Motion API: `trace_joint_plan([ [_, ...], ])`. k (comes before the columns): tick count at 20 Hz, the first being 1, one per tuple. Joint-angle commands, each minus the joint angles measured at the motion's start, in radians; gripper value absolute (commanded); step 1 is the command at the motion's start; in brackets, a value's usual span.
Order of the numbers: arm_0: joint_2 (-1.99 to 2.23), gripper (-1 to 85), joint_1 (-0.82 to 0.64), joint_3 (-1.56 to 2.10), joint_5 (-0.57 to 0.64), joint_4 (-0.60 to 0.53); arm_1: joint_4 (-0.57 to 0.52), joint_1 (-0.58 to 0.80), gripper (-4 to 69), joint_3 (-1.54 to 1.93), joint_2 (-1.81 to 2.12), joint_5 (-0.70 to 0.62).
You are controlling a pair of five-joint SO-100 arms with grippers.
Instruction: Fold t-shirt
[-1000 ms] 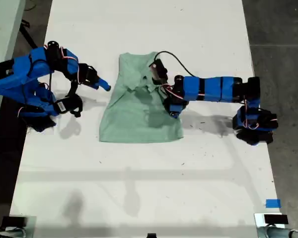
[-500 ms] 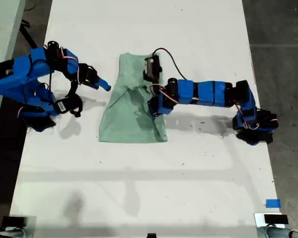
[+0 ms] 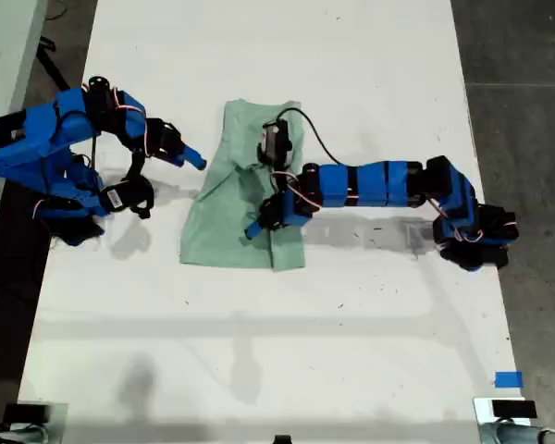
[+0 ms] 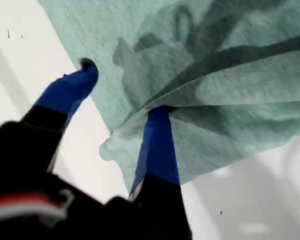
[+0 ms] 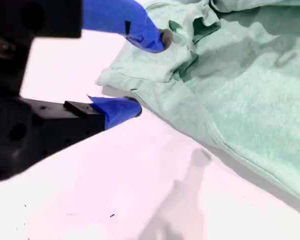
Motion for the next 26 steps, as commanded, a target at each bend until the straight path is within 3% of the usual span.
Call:
trace_joint_plan([
  [1,0.028,20.8,0.005,-0.017,-0.009,-0.02,0.101,0.003,25.4,-0.087,0.178,-0.023],
  [4,0.028,20.8,0.02,-0.005,-0.021,-0.023,0.195,0.041,23.4,-0.075,0.316,-0.06],
  [9,0.023,20.8,0.041,0.009,-0.041,-0.046,0.12,0.066,21.9,-0.055,0.284,-0.08],
  [16,0.021,20.8,0.046,0.015,-0.049,-0.029,0.216,0.087,18.9,-0.058,0.302,-0.084],
  [20,0.087,20.9,0.15,0.13,-0.172,-0.021,0.311,0.121,17.8,-0.031,0.38,-0.126],
  [26,0.141,21.0,0.322,0.299,-0.339,-0.121,0.403,0.16,16.6,0.026,0.474,-0.161],
])
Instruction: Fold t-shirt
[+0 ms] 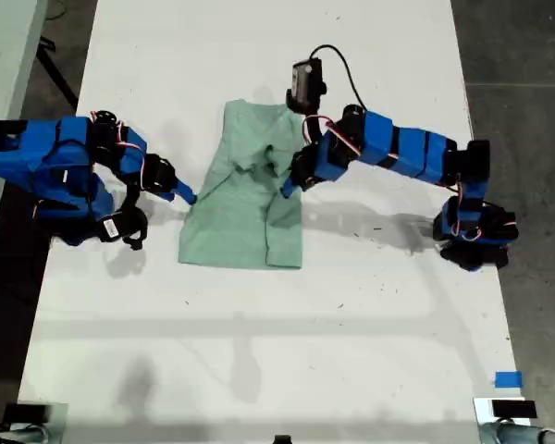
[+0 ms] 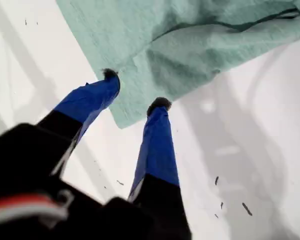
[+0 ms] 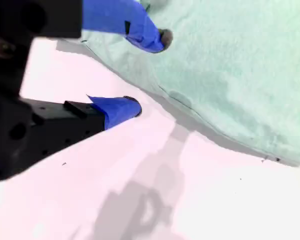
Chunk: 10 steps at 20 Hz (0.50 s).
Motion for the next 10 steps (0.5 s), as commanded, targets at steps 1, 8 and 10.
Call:
trace_joint_plan([
  [1,0.021,21.0,0.08,0.021,-0.063,-0.067,0.018,0.025,16.5,0.034,0.141,-0.017],
  [8,-0.003,20.6,0.095,0.163,-0.084,-0.213,0.015,0.055,15.5,0.195,0.307,-0.003],
  [10,-0.049,20.8,0.089,0.178,-0.084,-0.264,0.012,0.057,15.4,0.215,0.331,0.002],
])
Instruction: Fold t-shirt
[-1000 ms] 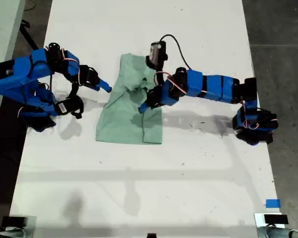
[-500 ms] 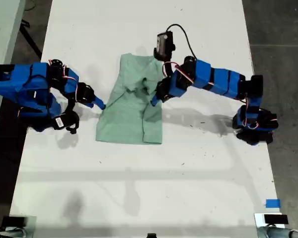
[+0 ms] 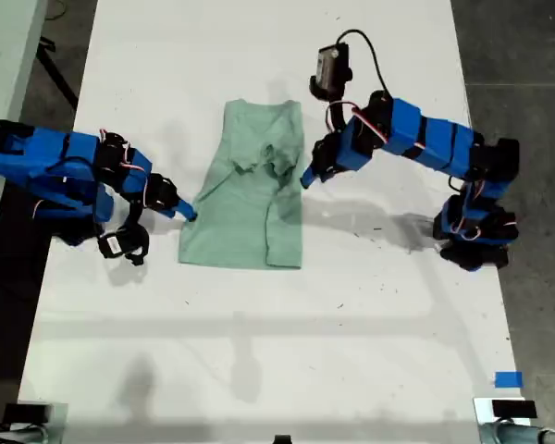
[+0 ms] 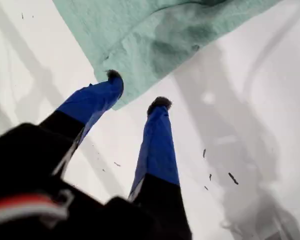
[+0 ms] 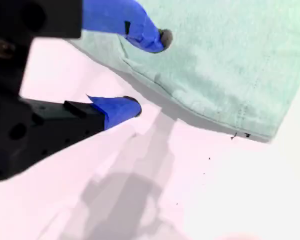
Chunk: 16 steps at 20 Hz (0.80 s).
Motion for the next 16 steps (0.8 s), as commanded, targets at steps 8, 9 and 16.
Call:
trace_joint_plan([
  [8,-0.287,10.9,-0.014,-0.018,-0.009,-0.252,-0.012,0.008,14.6,0.057,0.133,0.02],
  [9,-0.298,7.7,-0.015,-0.02,-0.009,-0.259,-0.018,0.008,14.4,0.072,0.144,0.023],
  [16,-0.249,0.0,-0.029,-0.081,-0.005,-0.124,-0.048,0.009,13.2,0.121,0.167,0.028],
])
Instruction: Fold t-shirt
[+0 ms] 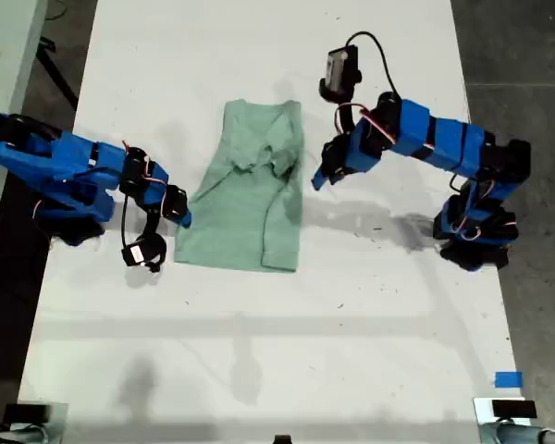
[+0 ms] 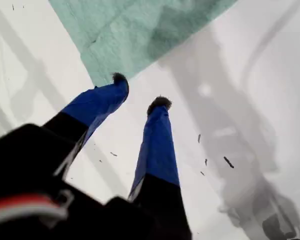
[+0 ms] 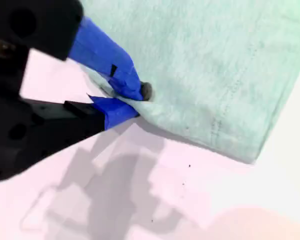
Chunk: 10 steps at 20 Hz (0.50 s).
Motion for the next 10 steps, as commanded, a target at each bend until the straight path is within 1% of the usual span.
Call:
trace_joint_plan([
  [1,0.103,0.0,-0.057,-0.087,0.003,0.178,-0.049,0.009,13.2,0.0,0.084,0.009],
  [3,0.255,0.0,-0.147,-0.072,0.038,0.331,-0.054,0.009,13.1,0.015,0.098,0.012],
  [4,0.319,0.0,-0.178,-0.069,0.057,0.376,-0.061,0.009,13.1,0.031,0.107,0.015],
  [6,0.328,0.0,-0.166,-0.109,0.055,0.385,-0.078,0.009,13.0,0.052,0.123,0.017],
  [10,0.054,0.0,-0.048,-0.357,-0.012,0.345,-0.095,0.011,12.9,0.055,0.124,0.017],
])
